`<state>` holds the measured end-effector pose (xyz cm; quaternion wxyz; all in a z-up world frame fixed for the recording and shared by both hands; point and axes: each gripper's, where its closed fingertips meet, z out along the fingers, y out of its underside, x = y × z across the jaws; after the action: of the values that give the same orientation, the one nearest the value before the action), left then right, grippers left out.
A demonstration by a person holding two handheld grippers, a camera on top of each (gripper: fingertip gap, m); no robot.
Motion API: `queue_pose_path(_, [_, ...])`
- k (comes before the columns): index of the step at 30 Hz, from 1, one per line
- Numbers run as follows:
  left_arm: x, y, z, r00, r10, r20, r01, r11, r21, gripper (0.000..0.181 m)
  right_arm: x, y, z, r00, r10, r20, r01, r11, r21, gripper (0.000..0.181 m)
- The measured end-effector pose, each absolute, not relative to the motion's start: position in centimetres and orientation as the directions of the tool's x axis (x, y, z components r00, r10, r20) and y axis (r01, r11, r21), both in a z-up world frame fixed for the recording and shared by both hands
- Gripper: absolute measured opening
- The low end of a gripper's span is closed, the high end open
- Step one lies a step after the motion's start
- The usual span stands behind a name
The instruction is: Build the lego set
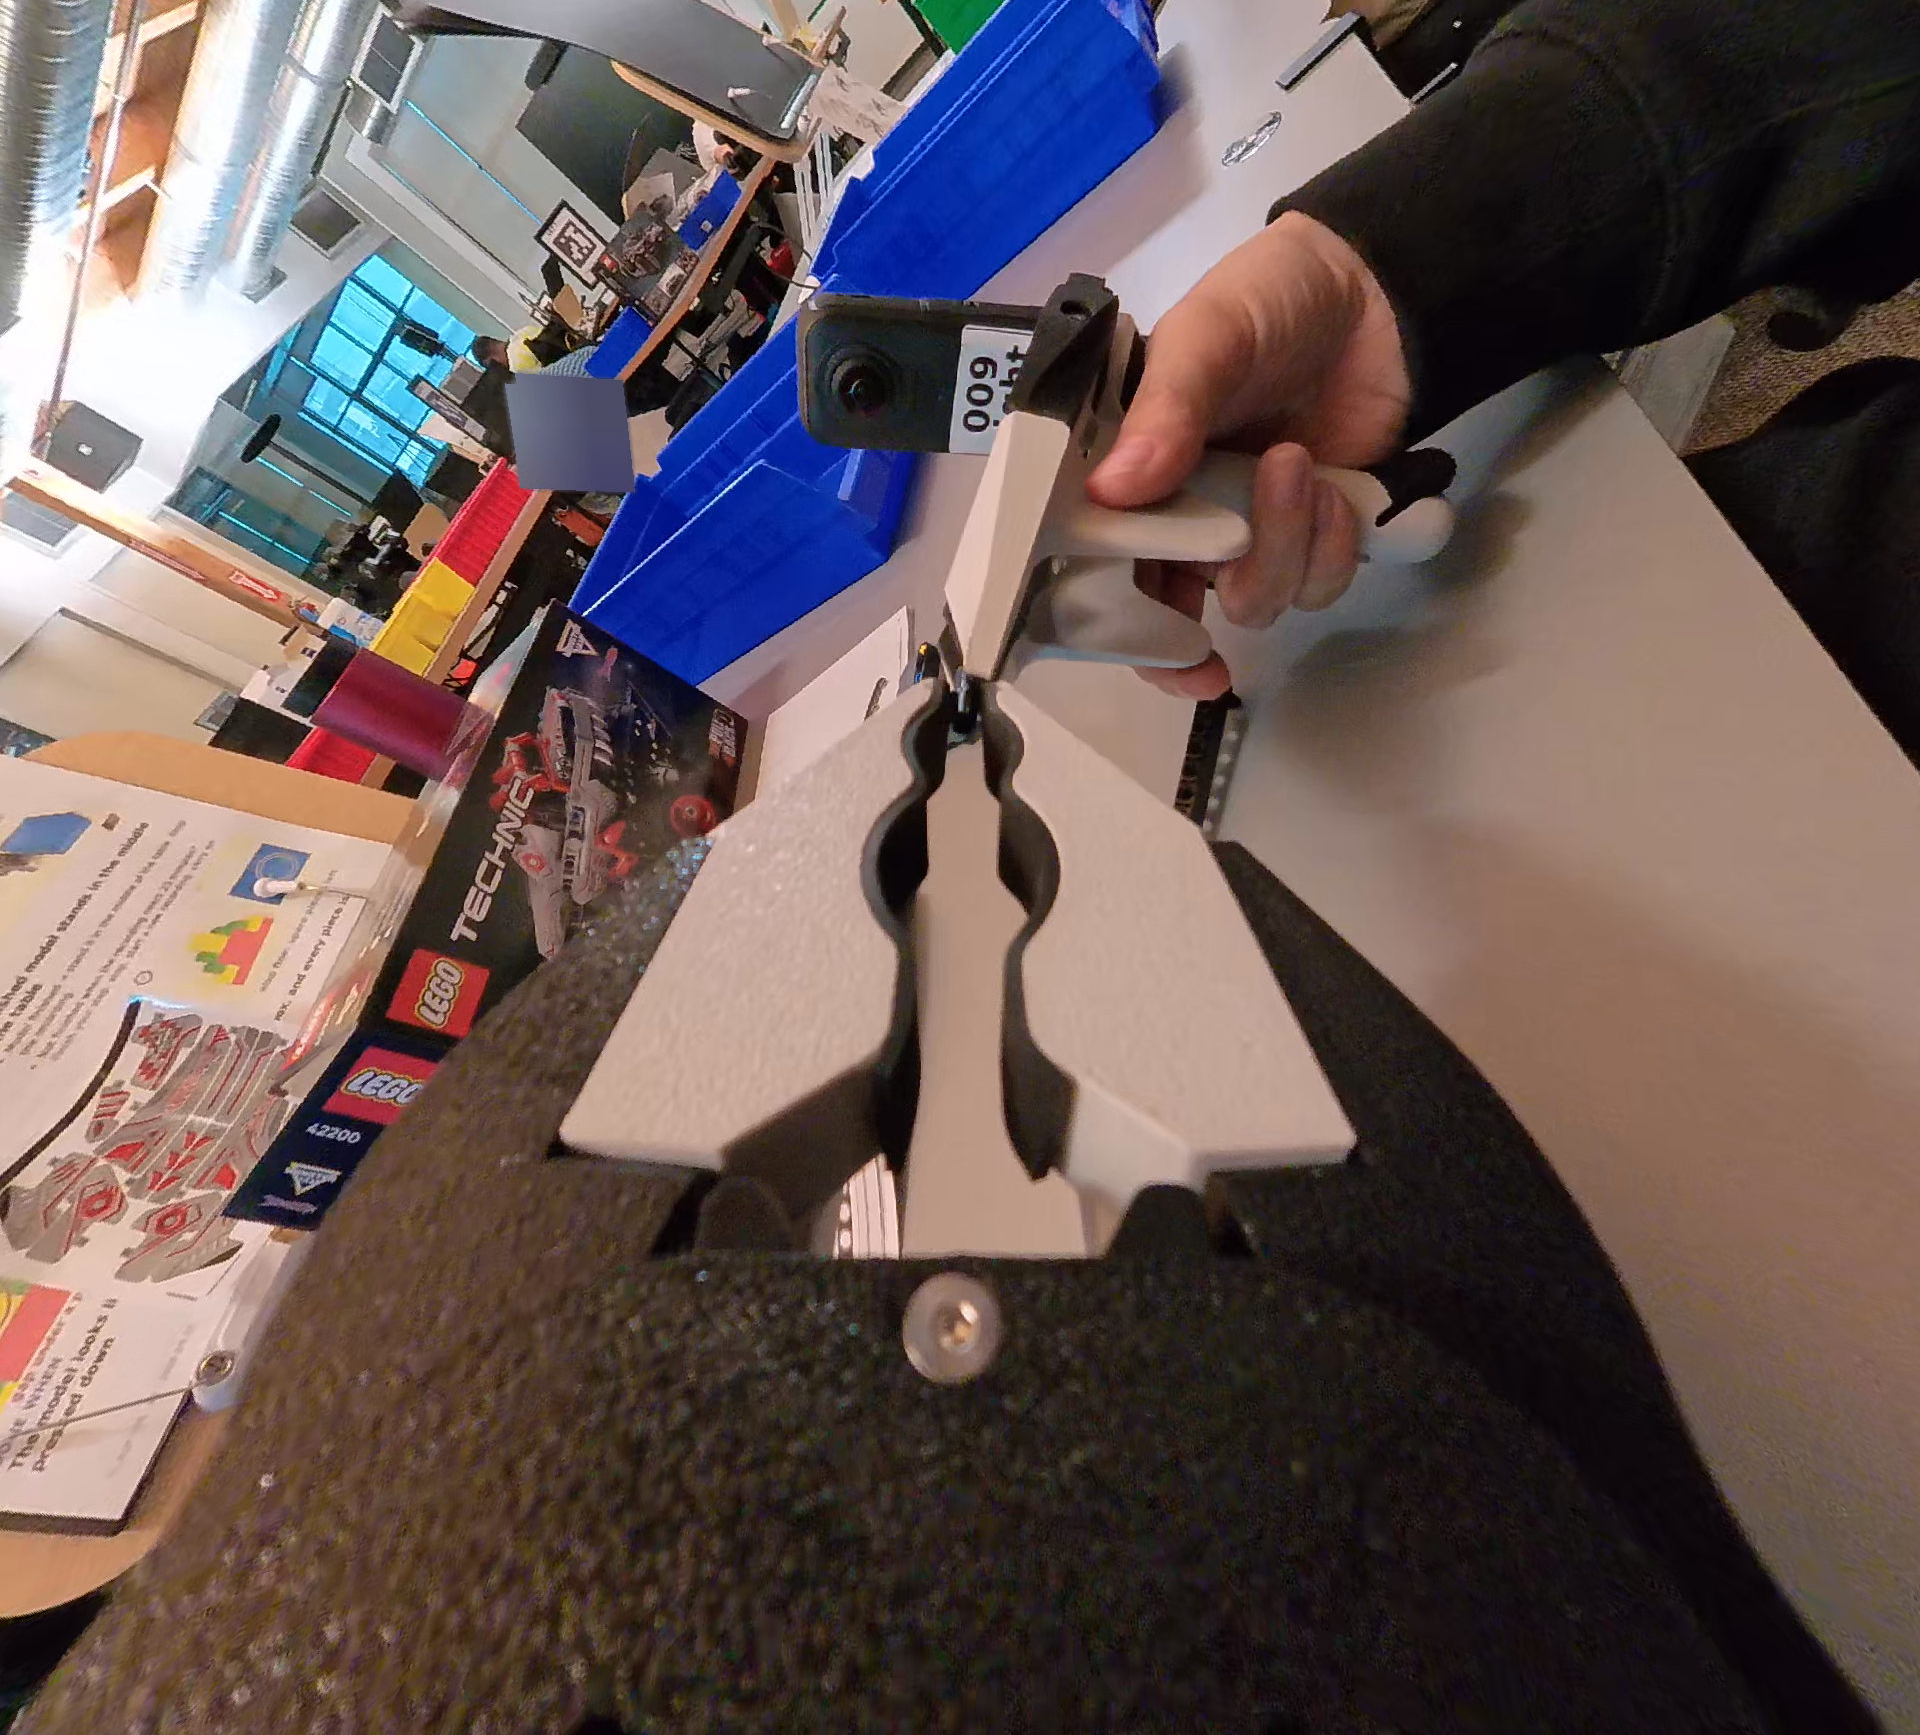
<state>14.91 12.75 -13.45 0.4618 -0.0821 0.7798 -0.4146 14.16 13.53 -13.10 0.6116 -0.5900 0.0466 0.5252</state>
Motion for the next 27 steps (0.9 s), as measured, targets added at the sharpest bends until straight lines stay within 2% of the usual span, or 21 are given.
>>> queue_pose_path(27, [14.57, 12.77, -13.16, -0.577, -0.511, -0.637, 0.255, 0.629, -0.735, 0.003, 13.97, 13.24, -12.55, 0.409, 0.619, -0.670, -0.713, -0.242, -0.659, 0.002])
